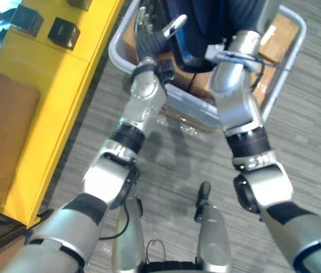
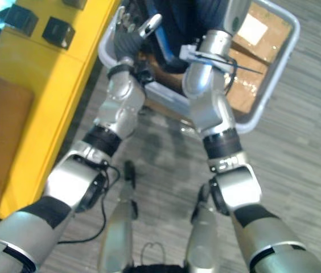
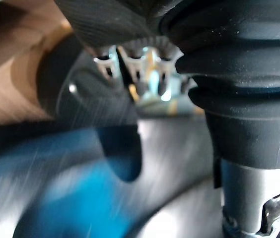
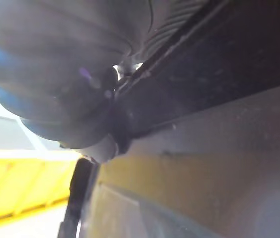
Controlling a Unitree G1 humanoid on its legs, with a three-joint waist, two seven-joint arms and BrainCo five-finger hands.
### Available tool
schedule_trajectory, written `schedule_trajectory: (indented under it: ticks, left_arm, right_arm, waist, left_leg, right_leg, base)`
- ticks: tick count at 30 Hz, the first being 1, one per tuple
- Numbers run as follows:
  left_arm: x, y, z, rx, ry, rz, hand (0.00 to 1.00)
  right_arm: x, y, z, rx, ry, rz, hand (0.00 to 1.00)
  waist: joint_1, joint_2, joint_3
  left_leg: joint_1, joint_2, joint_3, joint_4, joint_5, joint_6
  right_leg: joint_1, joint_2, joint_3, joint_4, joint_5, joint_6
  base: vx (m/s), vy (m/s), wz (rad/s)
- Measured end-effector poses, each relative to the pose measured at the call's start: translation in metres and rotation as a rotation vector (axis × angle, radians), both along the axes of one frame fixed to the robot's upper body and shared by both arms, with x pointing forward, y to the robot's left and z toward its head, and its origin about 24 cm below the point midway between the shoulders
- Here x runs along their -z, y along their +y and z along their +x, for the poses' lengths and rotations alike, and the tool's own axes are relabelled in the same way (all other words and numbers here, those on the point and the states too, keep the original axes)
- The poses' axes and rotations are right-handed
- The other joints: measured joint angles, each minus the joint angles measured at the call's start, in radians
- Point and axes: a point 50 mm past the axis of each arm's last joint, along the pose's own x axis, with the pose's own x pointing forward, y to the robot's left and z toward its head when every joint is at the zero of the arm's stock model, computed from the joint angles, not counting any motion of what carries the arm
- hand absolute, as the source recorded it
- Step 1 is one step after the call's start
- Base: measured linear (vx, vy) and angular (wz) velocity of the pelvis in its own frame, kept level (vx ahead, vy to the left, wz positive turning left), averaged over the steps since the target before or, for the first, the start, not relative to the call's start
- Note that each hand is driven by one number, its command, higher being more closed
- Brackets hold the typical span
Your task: Walk over and take plastic housings, then place them on the shelf
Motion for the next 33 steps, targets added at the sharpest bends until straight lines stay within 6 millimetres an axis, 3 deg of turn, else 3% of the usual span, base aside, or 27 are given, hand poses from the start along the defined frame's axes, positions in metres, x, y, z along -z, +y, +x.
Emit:
schedule_trajectory:
  ticks: [5, 6, 10, 14, 17, 21, 25, 30, 33]
  left_arm:
    - [0.018, 0.000, 0.002, 0.012, 0.050, 0.027, 0.00]
    - [0.020, 0.000, 0.002, 0.019, 0.055, 0.031, 1.00]
    - [0.025, -0.001, 0.003, 0.045, 0.083, 0.041, 1.00]
    - [0.026, 0.010, 0.006, 0.054, 0.108, -0.012, 1.00]
    - [0.032, 0.016, 0.006, 0.063, 0.121, -0.053, 1.00]
    - [0.063, 0.026, 0.002, 0.089, 0.185, -0.103, 1.00]
    - [0.101, 0.038, -0.008, 0.102, 0.267, -0.193, 1.00]
    - [0.122, 0.049, -0.018, 0.112, 0.293, -0.264, 1.00]
    - [0.140, 0.055, -0.024, 0.101, 0.330, -0.277, 1.00]
  right_arm:
    - [0.012, 0.012, -0.003, -0.047, 0.030, -0.039, 1.00]
    - [0.015, 0.013, -0.005, -0.054, 0.029, -0.045, 1.00]
    - [0.022, 0.023, -0.021, -0.133, -0.021, -0.092, 1.00]
    - [0.041, 0.031, -0.035, -0.204, -0.026, -0.134, 1.00]
    - [0.051, 0.035, -0.041, -0.238, -0.022, -0.146, 1.00]
    - [0.070, 0.032, -0.043, -0.277, 0.035, -0.151, 1.00]
    - [0.101, 0.031, -0.048, -0.326, 0.120, -0.127, 1.00]
    - [0.114, 0.033, -0.053, -0.377, 0.169, -0.135, 1.00]
    - [0.128, 0.033, -0.055, -0.395, 0.227, -0.135, 1.00]
  waist:
    - [0.002, 0.000, 0.000]
    - [0.002, 0.000, 0.000]
    - [0.001, -0.005, -0.003]
    - [-0.004, -0.035, -0.020]
    - [-0.002, -0.040, -0.024]
    - [0.000, -0.057, -0.044]
    - [-0.004, -0.085, -0.157]
    - [-0.001, -0.088, -0.177]
    - [0.001, -0.089, -0.221]
  left_leg:
    - [0.029, -0.008, 0.000, 0.000, -0.002, -0.002]
    - [0.037, -0.007, -0.001, 0.000, -0.003, -0.003]
    - [0.066, -0.006, -0.001, 0.001, -0.012, -0.007]
    - [0.079, -0.005, 0.002, 0.016, -0.029, -0.009]
    - [0.103, -0.006, 0.003, 0.016, -0.036, -0.012]
    - [0.153, -0.009, 0.007, 0.015, -0.055, -0.015]
    - [0.158, -0.009, 0.023, -0.005, -0.071, -0.017]
    - [0.247, -0.013, 0.036, -0.044, -0.071, -0.016]
    - [0.288, -0.014, 0.056, -0.071, -0.071, -0.017]
  right_leg:
    - [0.026, -0.010, -0.004, 0.016, -0.017, 0.003]
    - [0.035, -0.010, -0.006, 0.016, -0.019, 0.002]
    - [0.068, -0.010, -0.011, 0.014, -0.027, 0.002]
    - [0.089, -0.010, -0.011, 0.007, -0.032, 0.001]
    - [0.119, -0.009, -0.015, -0.008, -0.033, 0.002]
    - [0.184, -0.009, -0.022, -0.037, -0.040, 0.007]
    - [0.189, -0.009, -0.022, -0.074, -0.042, 0.009]
    - [0.276, -0.009, -0.024, -0.120, -0.039, 0.013]
    - [0.312, -0.010, -0.021, -0.150, -0.036, 0.018]
  base:
    - [0.00, -0.045, 0.06]
    - [0.00, -0.046, 0.03]
    - [0.00, -0.047, 0.01]
    - [0.02, -0.050, -0.01]
    - [0.05, -0.044, 0.01]
    - [0.04, -0.033, 0.01]
    - [0.08, -0.030, -0.05]
    - [0.09, -0.039, -0.04]
    - [0.06, -0.020, -0.08]
